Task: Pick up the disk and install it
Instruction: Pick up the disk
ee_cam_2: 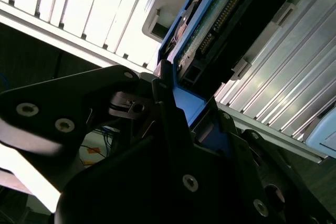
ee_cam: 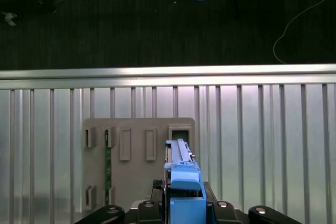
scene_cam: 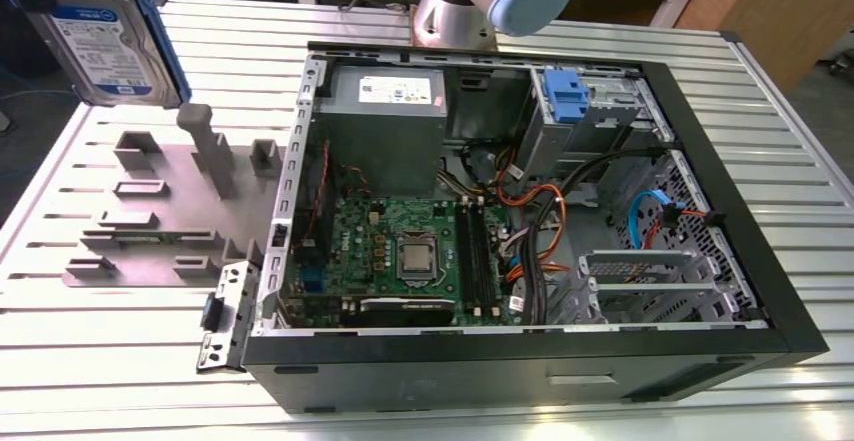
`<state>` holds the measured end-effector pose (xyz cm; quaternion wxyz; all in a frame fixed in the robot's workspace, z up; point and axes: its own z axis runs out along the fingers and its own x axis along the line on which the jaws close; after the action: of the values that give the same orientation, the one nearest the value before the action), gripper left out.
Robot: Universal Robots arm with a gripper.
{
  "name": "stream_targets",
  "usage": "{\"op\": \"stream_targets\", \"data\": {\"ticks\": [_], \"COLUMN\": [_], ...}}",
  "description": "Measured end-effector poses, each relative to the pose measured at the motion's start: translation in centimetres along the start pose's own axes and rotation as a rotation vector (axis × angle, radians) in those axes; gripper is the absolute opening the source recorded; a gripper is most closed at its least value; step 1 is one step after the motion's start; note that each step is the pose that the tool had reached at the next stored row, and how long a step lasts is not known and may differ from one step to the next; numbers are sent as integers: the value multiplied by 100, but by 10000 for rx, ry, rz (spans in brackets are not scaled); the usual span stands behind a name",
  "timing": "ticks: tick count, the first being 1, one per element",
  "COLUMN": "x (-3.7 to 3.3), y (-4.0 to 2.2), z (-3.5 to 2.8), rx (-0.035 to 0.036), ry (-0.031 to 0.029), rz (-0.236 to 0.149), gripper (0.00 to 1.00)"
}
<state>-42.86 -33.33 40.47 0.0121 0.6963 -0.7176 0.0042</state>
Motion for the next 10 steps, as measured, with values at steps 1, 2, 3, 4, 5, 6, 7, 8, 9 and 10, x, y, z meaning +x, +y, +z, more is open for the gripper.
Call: {"op": "stream_targets", "data": {"ticks": [1,2,3,4,5,6,7,8,9,10], "x": [0,0,0,0,0,0,0,0,0,1], "y": [0,0,0,0,0,0,0,0,0,0], "z": [-2,-4,-6,-7,-8,-9,-9,-11,-13,-16], "rx": [0,0,-1,0,0,0,0,0,-2,-2], "ry": [0,0,1,0,0,0,0,1,1,1], "rz": [0,0,0,0,0,0,0,0,0,0], "gripper": [36,36,36,36,36,36,36,36,36,36]}}
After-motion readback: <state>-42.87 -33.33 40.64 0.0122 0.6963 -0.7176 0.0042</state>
